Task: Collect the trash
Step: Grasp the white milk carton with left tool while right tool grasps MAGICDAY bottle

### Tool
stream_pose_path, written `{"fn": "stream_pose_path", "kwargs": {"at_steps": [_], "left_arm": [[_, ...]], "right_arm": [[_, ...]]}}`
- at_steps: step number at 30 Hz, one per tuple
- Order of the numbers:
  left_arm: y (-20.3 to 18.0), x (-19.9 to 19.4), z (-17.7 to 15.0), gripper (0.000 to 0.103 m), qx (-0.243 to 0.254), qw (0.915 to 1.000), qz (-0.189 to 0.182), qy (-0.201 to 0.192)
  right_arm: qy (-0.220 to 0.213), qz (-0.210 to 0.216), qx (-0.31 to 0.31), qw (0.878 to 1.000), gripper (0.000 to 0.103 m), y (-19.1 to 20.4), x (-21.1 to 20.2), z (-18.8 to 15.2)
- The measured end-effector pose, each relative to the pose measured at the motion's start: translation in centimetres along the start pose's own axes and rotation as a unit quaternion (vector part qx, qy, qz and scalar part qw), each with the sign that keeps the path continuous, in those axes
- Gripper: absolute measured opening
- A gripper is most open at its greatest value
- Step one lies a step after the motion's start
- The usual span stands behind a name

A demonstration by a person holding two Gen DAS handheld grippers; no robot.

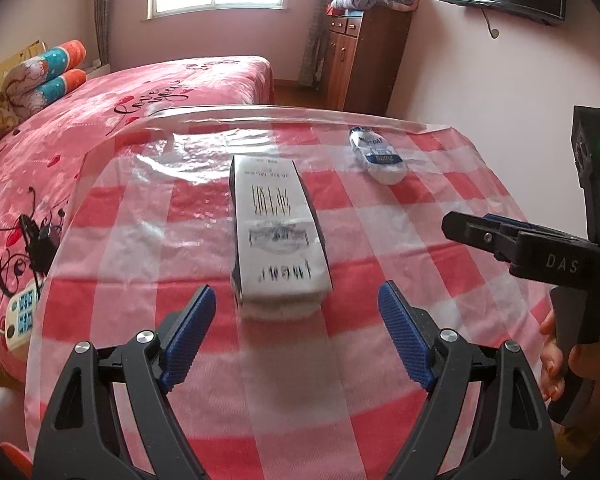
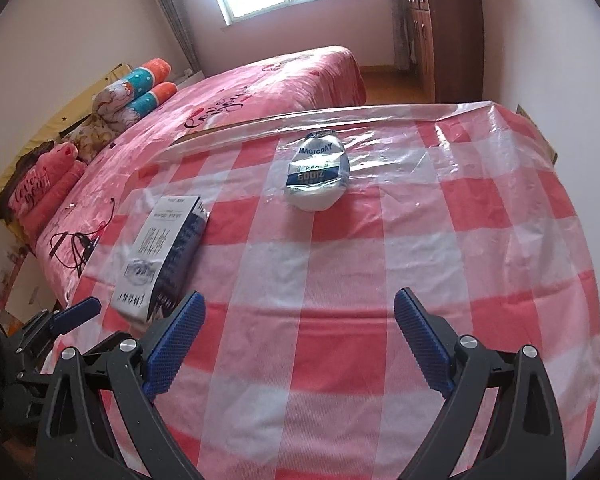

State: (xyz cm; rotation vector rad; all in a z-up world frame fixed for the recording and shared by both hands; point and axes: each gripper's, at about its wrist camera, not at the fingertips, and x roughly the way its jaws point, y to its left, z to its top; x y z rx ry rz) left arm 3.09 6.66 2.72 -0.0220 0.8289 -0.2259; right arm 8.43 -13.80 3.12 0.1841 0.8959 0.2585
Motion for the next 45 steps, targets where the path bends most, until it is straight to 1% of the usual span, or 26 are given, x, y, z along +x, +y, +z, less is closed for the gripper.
{"fn": "stream_pose_path", "kwargs": {"at_steps": [6,14,21,29,32,35,36,38,39,44,45], "left_arm": [[0.2,1.7,1.5,0.084,-0.002,1.0,0.009,0.003],[0.3,3.5,2.8,0.084,-0.005,0.9998,0.018,0.009],[0.5,4.9,3.4,0.084,-0.005,0.9994,0.03,0.014],[1.0,6.3,3.5,0.084,-0.011,0.9987,0.044,0.021],[1.3,6.6,3.5,0.084,-0.019,0.9987,0.042,0.022],[1.6,6.8,3.5,0.077,-0.036,0.9987,0.023,0.028],[1.7,6.9,3.5,0.076,-0.039,0.9986,0.02,0.029],[1.6,6.9,3.5,0.068,-0.037,0.9988,0.022,0.025],[1.6,6.8,3.5,0.067,-0.037,0.9988,0.023,0.023],[1.5,6.8,3.3,0.067,-0.036,0.999,0.021,0.018],[1.5,6.8,3.3,0.067,-0.036,0.999,0.021,0.017]], "right_arm": [[0.001,-0.009,-0.011,1.0,0.094,0.2,1.8,1.8],[0.0,-0.021,-0.028,0.999,0.094,0.3,4.2,4.5],[0.006,-0.029,-0.037,0.999,0.094,0.0,6.3,6.4],[0.017,-0.045,-0.072,0.996,0.094,0.9,8.9,7.9],[0.022,-0.051,-0.077,0.995,0.094,0.9,9.9,8.4],[0.029,-0.054,-0.079,0.995,0.094,0.7,10.7,8.5],[0.032,-0.056,-0.08,0.995,0.094,0.7,11.0,8.6],[0.031,-0.061,-0.086,0.994,0.094,0.7,11.2,8.8],[0.029,-0.062,-0.088,0.994,0.094,0.7,11.3,9.0],[0.026,-0.071,-0.094,0.993,0.094,0.7,11.8,9.3],[0.027,-0.071,-0.094,0.993,0.087,0.7,11.9,9.3]]}}
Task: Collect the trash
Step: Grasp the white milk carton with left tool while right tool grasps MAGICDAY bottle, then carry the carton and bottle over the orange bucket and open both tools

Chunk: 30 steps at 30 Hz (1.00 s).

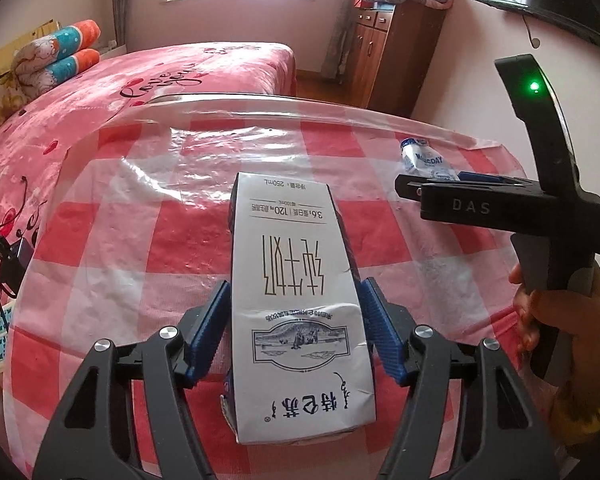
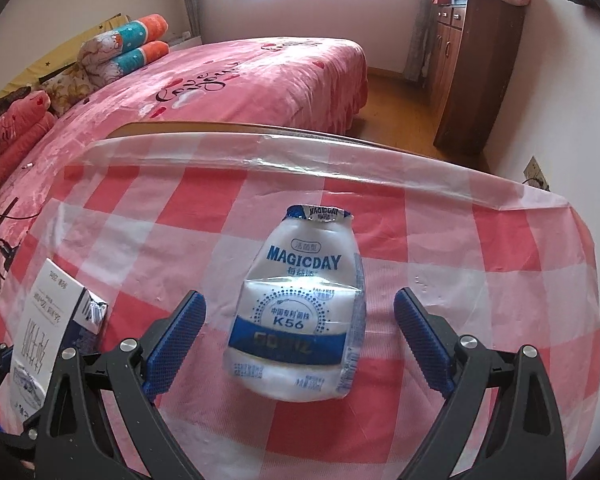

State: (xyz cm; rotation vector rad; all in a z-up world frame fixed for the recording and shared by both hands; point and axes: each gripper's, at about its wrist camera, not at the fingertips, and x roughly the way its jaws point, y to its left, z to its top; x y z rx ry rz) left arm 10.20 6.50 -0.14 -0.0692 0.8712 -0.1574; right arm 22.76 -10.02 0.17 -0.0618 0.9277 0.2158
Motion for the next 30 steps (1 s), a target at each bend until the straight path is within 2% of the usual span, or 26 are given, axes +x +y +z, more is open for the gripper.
{"fn": "stream_pose_path", "kwargs": {"at_steps": [7,19,30], "left_arm": [[0.1,-0.5,-0.2,0.066,0.0,1.0,-0.003,-0.005],[0.6,-2.9,-0.9,0.066,-0.007,0.9997,-0.001,-0.024],[1.0,-5.7,-3.1,0.066,-0.006,0.9994,-0.001,-0.034]], "right_arm": [[-0.011,-0.013,-0.022,1.0,0.062,0.7,0.0,0.0],[-0.017,-0.003,-0.035,0.999,0.062,2.0,-2.1,-2.5],[-0.039,0.052,-0.009,0.998,0.062,4.1,-7.6,-6.5]]}}
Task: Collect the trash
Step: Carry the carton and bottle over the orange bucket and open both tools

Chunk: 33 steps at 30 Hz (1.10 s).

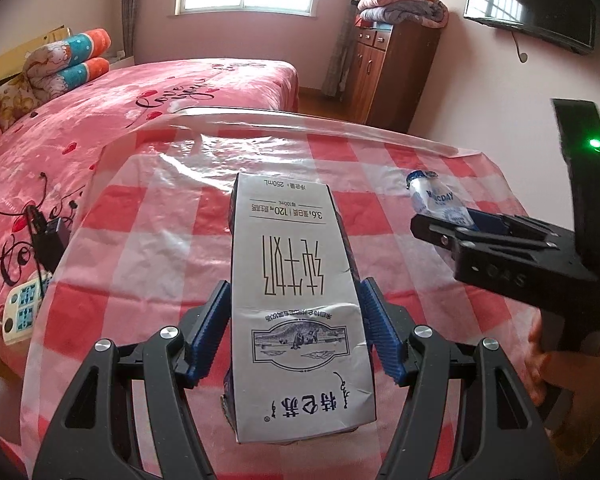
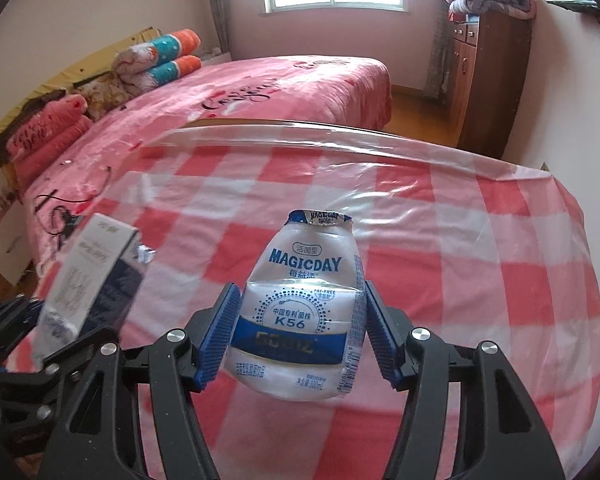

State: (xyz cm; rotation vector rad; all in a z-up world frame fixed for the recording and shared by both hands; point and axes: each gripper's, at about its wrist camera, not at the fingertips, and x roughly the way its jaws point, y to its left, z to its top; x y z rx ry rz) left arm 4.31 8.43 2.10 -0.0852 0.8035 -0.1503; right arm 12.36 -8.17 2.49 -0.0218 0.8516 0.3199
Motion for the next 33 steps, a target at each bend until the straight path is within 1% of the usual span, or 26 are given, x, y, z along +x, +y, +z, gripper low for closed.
{"fn": "stream_pose_path", "kwargs": {"at_steps": [8,12,18,26,33], "left_arm": [[1.0,-2.7,-2.1,0.066,-0.008,0.9999,0.005,-0.005],[1.6,-4.0,-3.4,0.066,-0.012,0.9999,0.007,-0.002],[2.4,-5.8,-5.3,0.066,-0.019,0.9998,0.008,0.001],[3.8,-8.1,-7.8,0.066,-0.026,0.9996,0.012,0.005],[6.0,-10.5,-10.0,0.066,-0.043,0.9988,0.022,0.004]], "right_arm": [[-0.005,0.044,0.024,0.999,0.062,2.2,-3.9,-3.7],[-0.006,0.059,0.032,0.998,0.062,3.3,-5.4,-5.4],[-0.007,0.066,0.031,0.997,0.062,5.0,-7.3,-7.9],[-0.005,0.078,0.027,0.997,0.062,7.0,-9.1,-10.1],[0.002,0.1,0.005,0.995,0.062,10.2,-10.3,-11.7]]}}
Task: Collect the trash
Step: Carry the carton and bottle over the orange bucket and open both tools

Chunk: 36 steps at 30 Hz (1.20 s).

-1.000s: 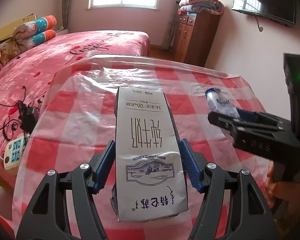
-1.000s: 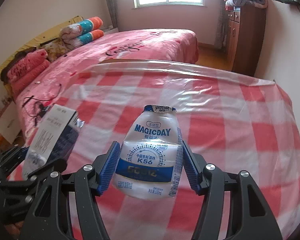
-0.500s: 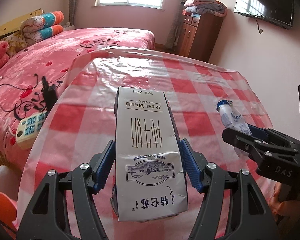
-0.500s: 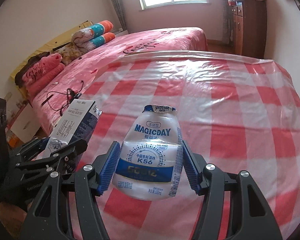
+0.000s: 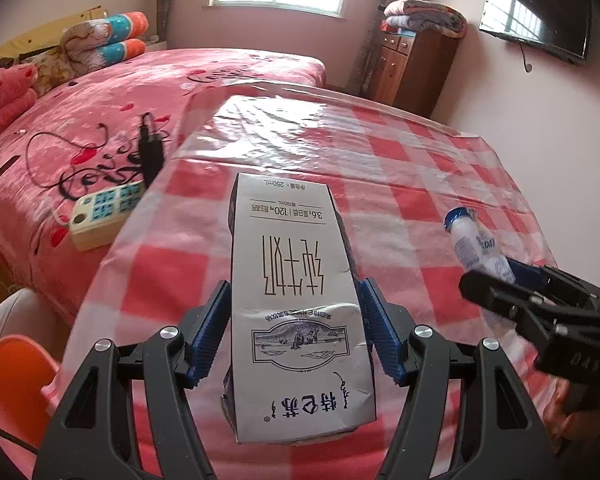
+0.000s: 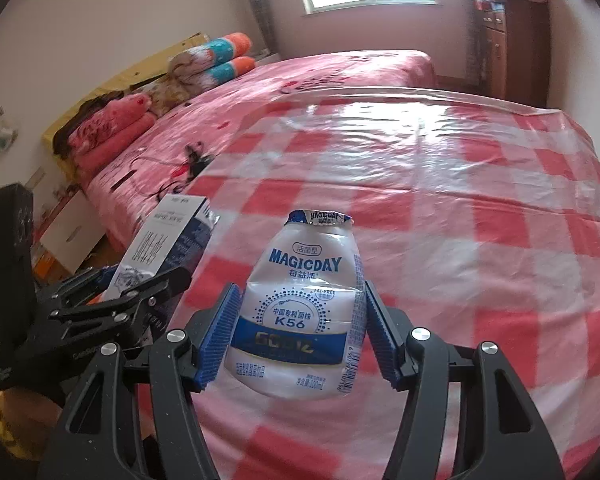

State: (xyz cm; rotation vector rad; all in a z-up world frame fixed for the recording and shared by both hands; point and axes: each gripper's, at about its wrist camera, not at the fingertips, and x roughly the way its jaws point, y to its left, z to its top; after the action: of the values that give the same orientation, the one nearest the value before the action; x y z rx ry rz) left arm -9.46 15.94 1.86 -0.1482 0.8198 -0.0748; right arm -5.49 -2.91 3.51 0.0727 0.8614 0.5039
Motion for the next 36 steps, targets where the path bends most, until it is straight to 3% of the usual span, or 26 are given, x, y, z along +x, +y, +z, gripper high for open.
{"fn": "stream_pose_path", "kwargs": {"at_steps": [12,21,28,36], "left_arm": [[5.5,-4.7,-3.5,0.066,-0.041,0.9989,0.021,-0.007],[10.8,-8.2,-6.1,0.066,-0.092,0.9943,0.051,-0.017],[16.0,-10.5,-8.6,0.066,-0.144,0.9853,0.088,-0.024],[22.0,-11.6,-12.0,0.066,-0.204,0.9688,0.141,-0.015]], "right_arm": [[0.029,0.048,-0.064,0.996,0.062,7.7,0.2,-1.8],[0.061,0.096,-0.136,0.984,0.062,15.0,1.2,-2.7],[0.085,0.133,-0.193,0.969,0.062,20.9,2.6,-3.6],[0.109,0.169,-0.243,0.949,0.062,26.7,5.0,-4.4]]}}
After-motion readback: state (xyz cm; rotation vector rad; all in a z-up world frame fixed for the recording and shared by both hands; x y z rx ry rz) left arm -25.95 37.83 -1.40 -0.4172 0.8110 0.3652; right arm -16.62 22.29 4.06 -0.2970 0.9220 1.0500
